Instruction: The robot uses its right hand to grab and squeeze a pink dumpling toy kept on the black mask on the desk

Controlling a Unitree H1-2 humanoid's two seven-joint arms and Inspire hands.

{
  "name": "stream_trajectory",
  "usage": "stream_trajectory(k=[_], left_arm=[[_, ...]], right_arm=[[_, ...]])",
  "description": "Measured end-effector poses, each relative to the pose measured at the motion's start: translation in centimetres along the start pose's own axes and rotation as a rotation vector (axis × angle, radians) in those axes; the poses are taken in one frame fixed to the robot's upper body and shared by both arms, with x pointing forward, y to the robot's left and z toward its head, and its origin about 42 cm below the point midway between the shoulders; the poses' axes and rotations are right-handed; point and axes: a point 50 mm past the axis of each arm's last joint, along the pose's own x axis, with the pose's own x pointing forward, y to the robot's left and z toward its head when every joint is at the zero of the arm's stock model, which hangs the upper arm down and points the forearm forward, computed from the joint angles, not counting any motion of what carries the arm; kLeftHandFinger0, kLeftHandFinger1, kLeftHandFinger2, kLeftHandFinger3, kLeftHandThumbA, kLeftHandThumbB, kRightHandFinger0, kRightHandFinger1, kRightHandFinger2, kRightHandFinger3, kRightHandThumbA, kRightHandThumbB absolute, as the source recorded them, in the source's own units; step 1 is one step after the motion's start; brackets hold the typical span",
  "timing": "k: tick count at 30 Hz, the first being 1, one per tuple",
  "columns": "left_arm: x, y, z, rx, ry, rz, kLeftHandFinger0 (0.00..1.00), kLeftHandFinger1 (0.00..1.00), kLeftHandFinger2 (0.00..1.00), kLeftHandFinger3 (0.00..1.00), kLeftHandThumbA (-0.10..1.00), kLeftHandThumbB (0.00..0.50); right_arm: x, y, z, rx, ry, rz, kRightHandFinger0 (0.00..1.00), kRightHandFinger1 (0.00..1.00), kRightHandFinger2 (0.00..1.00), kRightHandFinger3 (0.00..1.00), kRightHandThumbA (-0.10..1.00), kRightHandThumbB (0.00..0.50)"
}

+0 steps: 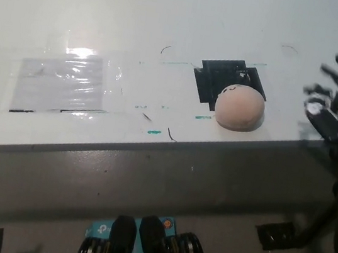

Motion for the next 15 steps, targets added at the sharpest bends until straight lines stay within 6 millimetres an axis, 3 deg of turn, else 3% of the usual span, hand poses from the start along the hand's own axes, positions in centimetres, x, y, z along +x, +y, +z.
stream_trajectory(k=[2,6,11,15], left_arm=[[0.0,0.0,0.0,0.000,-0.001,0.000,0.00,0.00,0.07,0.07,0.83,0.500],[0.0,0.0,0.0,0.000,0.000,0.000,0.00,0.01,0.09,0.07,0.84,0.500],[0.0,0.0,0.1,0.002,-0.004,-0.001,0.00,0.01,0.09,0.09,0.84,0.500],[0.0,0.0,0.2,0.002,-0.004,-0.002,0.00,0.01,0.07,0.07,0.83,0.500]], right_arm=[[0.9,0.2,1.1,-0.065,-0.006,0.058,1.00,1.00,1.00,1.00,0.57,0.435],[1.7,1.4,2.1,-0.100,-0.018,0.104,1.00,1.00,1.00,1.00,0.64,0.423],[2.3,3.6,1.1,-0.136,0.025,0.159,1.00,1.00,1.00,1.00,0.65,0.459],[3.4,4.7,0.1,-0.216,0.065,0.181,1.00,1.00,1.00,1.00,0.74,0.500]])
